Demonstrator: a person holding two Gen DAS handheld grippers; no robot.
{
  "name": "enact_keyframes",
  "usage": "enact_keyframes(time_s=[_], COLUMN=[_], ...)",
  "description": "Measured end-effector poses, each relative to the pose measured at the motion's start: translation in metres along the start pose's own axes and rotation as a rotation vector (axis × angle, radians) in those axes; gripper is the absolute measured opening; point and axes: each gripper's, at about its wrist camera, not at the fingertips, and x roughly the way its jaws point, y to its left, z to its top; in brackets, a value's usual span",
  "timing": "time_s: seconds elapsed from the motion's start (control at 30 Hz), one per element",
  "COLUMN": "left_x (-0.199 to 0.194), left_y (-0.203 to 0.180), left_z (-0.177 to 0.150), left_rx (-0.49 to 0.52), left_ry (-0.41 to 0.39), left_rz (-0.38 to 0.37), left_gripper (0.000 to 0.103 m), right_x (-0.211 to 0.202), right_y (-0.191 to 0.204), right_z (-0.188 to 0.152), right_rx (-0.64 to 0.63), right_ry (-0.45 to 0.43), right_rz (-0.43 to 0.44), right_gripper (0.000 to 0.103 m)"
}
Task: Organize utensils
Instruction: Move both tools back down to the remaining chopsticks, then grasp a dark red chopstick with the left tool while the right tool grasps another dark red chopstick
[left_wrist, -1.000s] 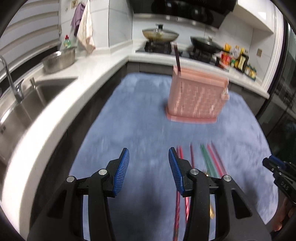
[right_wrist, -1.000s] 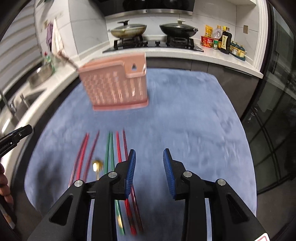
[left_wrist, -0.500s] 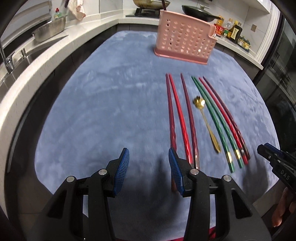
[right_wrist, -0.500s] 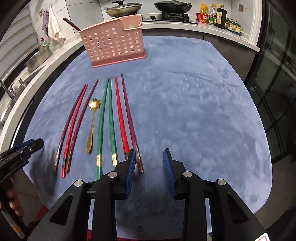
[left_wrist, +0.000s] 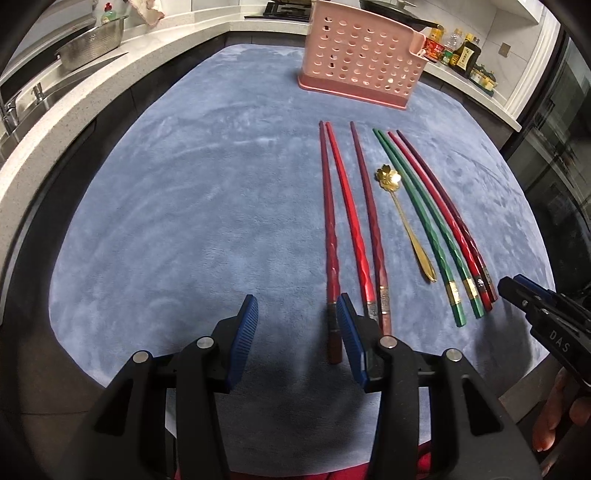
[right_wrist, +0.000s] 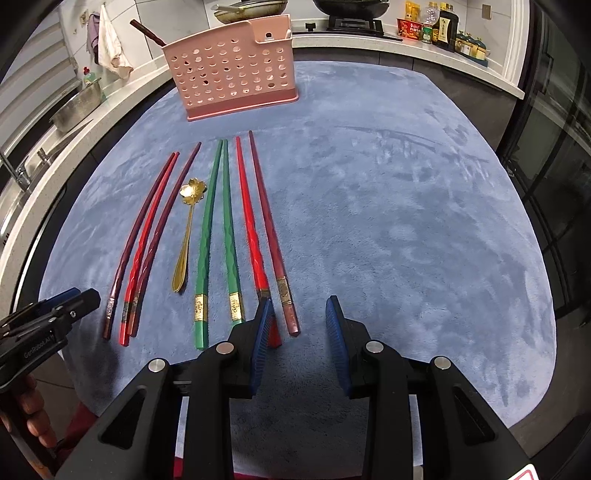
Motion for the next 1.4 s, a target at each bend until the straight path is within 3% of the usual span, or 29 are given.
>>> enact_keyframes(time_s=[0.3, 0.37, 0.57, 0.83, 1.4], left_x=[0.009, 0.012, 0.014, 0.016, 0.017], left_y=[-0.014, -0.016, -0.011, -0.011, -0.010], left_z=[-0.006, -0.008, -0.008, -0.009, -0.009], left_rx=[0.038, 0.048, 0.022, 0.020, 0.015], left_ry=[0.029, 0.042, 0.049, 0.051, 0.047], left_rz=[-0.023, -0.025, -0.028, -0.027, -0.031], left_gripper=[0.040, 0.031, 0.023, 0.023, 0.023], right_x=[0.003, 0.005, 0.010, 0.017, 0.029], right_y=[-0.002, -0.003, -0.003, -0.003, 0.000], right_z=[0.000, 0.001, 0.003, 0.004, 0.003], right_rx=[0.008, 0.010, 0.010, 0.002, -0.023], right_ry=[0.009, 0.011, 0.016, 0.023, 0.023], right_rz=[0.008, 0.012, 0.016, 0.012, 0.017], right_gripper=[0.032, 0.032, 0.027, 0.019, 0.015])
